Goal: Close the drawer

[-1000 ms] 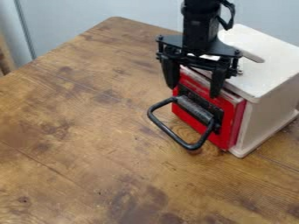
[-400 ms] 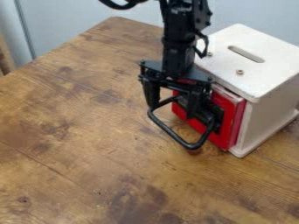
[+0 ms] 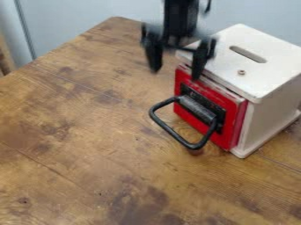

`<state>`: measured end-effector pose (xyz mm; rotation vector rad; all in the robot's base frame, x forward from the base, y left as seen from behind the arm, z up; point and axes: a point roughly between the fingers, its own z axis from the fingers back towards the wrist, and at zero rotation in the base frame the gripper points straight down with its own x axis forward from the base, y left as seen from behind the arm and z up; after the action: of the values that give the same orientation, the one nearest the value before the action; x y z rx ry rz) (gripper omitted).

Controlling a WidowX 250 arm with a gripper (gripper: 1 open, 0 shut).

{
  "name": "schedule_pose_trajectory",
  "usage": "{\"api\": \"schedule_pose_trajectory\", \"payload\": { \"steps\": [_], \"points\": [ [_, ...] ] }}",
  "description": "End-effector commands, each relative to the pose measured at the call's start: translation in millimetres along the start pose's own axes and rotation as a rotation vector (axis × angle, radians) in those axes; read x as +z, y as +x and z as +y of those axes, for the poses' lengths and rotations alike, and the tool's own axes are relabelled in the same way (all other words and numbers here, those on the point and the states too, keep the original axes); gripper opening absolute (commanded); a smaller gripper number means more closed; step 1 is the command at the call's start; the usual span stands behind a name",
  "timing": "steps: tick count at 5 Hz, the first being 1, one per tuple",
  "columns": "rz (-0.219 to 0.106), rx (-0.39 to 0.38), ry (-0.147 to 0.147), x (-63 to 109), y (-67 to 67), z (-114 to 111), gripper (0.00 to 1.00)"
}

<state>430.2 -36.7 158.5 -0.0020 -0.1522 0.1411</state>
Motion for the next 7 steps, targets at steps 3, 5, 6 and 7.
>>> {"api": "schedule_pose_trajectory", "payload": {
  "steps": [3, 5, 6, 7],
  "points": [
    [-0.035, -0.158, -0.033, 9.6, -12.4, -15.5, 1.0],
    [-0.039, -0.014, 0.0, 50.3, -4.8, -5.1, 1.0],
    [-0.043, 0.021, -0.002, 54.0, -16.0, 7.8, 1.0],
    [-0.041, 0.05, 0.0, 55.7, -24.8, 17.7, 1.0]
  ]
}}
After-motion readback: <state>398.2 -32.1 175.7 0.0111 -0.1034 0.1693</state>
